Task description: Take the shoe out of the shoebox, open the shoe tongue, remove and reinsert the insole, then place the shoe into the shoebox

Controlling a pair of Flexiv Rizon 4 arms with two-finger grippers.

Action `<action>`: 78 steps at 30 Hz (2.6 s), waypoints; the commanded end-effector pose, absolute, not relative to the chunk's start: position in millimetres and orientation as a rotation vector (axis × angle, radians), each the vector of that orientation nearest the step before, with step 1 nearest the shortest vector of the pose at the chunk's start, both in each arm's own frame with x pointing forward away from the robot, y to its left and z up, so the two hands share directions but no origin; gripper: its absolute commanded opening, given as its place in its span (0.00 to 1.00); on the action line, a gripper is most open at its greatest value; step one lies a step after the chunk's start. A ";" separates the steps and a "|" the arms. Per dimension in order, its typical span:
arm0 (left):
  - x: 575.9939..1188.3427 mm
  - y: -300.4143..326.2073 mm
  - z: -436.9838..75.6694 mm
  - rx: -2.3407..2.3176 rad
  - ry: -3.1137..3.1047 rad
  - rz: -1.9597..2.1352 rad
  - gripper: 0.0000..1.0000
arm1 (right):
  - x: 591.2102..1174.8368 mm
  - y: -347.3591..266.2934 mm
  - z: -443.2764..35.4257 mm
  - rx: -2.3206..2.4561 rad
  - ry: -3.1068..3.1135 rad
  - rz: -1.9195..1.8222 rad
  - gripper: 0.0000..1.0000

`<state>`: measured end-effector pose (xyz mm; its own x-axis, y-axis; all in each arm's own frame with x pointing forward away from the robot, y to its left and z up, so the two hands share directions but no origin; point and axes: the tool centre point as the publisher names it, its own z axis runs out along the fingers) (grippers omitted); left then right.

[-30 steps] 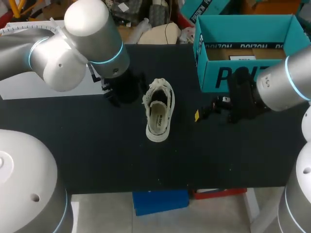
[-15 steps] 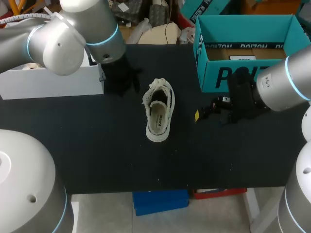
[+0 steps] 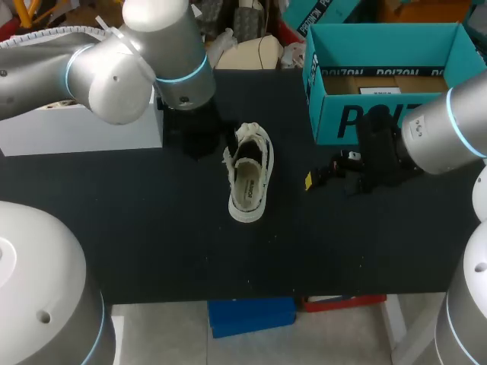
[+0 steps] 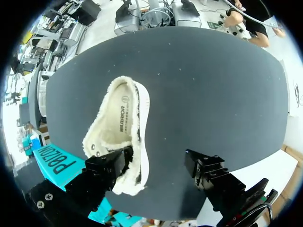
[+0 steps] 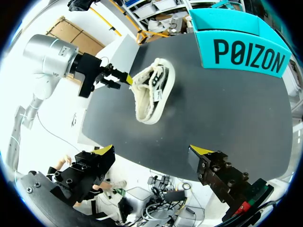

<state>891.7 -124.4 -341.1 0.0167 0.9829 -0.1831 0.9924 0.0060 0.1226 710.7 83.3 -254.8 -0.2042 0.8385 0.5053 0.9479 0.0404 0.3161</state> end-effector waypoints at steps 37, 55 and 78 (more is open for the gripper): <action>921.6 -155.4 -413.8 2.144 2.180 -0.015 0.43 | 710.7 84.3 -254.9 -1.857 -2.127 -0.891 1.00; 912.1 -154.1 -406.0 2.198 2.128 -0.069 0.00 | 710.7 84.3 -254.9 -1.857 -2.127 -0.891 1.00; 943.8 -136.0 -207.9 1.093 2.494 -0.126 0.00 | 710.7 84.3 -254.9 -1.857 -2.127 -0.891 1.00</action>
<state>947.2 -153.8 -248.0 -0.4524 0.8174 -0.3565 0.8554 0.5108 0.0856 710.7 83.3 -254.8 -0.2042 0.8385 0.5053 0.9479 0.0404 0.3161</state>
